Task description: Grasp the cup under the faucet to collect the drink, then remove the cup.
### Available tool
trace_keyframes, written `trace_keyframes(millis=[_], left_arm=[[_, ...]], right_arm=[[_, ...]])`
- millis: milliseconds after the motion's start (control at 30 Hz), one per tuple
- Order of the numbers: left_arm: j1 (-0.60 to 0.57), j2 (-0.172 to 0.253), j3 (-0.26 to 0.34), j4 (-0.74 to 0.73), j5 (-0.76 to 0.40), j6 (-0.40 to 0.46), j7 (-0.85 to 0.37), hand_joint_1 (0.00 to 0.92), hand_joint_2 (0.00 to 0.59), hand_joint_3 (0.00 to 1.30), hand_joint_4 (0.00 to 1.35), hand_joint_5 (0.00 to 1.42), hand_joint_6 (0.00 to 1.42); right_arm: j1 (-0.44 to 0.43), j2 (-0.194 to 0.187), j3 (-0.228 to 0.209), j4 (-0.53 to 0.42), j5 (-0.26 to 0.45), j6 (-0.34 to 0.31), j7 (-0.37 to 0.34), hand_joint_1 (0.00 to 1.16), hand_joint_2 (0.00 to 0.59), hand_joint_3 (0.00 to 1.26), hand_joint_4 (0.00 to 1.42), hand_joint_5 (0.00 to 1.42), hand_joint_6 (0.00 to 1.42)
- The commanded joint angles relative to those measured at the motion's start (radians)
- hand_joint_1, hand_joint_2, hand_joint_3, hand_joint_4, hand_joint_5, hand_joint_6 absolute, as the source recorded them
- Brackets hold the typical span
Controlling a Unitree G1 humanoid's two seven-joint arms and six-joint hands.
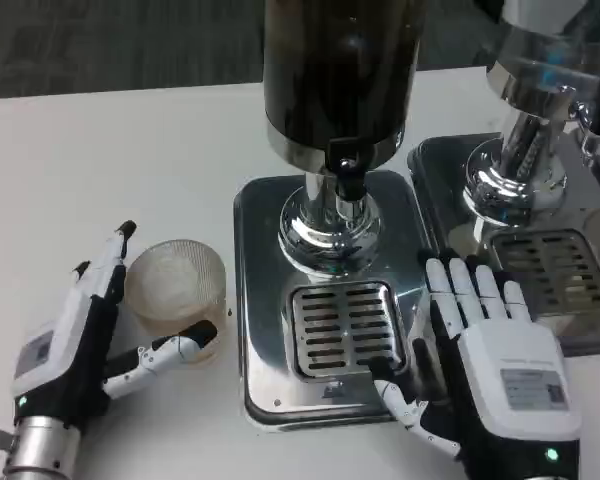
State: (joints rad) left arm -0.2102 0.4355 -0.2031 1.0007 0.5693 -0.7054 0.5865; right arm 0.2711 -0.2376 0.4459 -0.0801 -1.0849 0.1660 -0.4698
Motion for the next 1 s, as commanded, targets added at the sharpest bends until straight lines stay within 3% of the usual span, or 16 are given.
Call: trace_keyframes(millis=[33,267,400,467,600,733,1000], left_arm=[[-0.019,-0.013,-0.027,0.017,0.014,-0.027,0.032,0.151,0.000,0.00,0.00,0.14,0.09],[-0.037,-0.013,-0.048,0.033,0.016,-0.037,0.038,0.186,0.004,0.00,0.00,0.26,0.24],[-0.045,-0.017,-0.056,0.046,0.013,-0.038,0.043,0.193,0.011,0.00,0.07,0.33,0.32],[-0.047,-0.018,-0.060,0.050,0.015,-0.040,0.053,0.214,0.017,0.02,0.15,0.42,0.46],[-0.047,-0.023,-0.067,0.052,0.024,-0.039,0.099,0.343,0.067,0.27,0.42,0.66,0.78],[-0.040,-0.024,-0.077,0.048,0.051,-0.032,0.175,0.395,0.093,0.54,0.67,0.86,0.99],[-0.036,-0.024,-0.090,0.049,0.064,-0.030,0.247,0.437,0.099,0.62,0.72,0.92,1.06]], right_arm=[[0.010,0.001,-0.003,-0.011,0.001,0.006,-0.007,0.30,0.342,0.01,0.00,0.00,0.00],[0.016,0.009,-0.003,-0.017,0.001,0.016,-0.007,0.31,0.337,0.01,0.00,0.00,0.01],[0.018,0.009,-0.003,-0.020,0.002,0.018,-0.005,0.32,0.336,0.00,0.00,0.00,0.01],[0.019,0.009,-0.003,-0.021,0.002,0.018,-0.004,0.32,0.335,0.01,0.00,0.00,0.02],[0.023,0.007,-0.004,-0.026,0.003,0.018,0.000,0.32,0.335,0.01,0.00,0.00,0.03],[0.026,0.005,-0.006,-0.030,0.007,0.018,0.006,0.33,0.335,0.01,0.00,0.00,0.04],[0.027,0.003,-0.007,-0.031,0.009,0.018,0.009,0.33,0.335,0.01,0.00,0.00,0.06]])
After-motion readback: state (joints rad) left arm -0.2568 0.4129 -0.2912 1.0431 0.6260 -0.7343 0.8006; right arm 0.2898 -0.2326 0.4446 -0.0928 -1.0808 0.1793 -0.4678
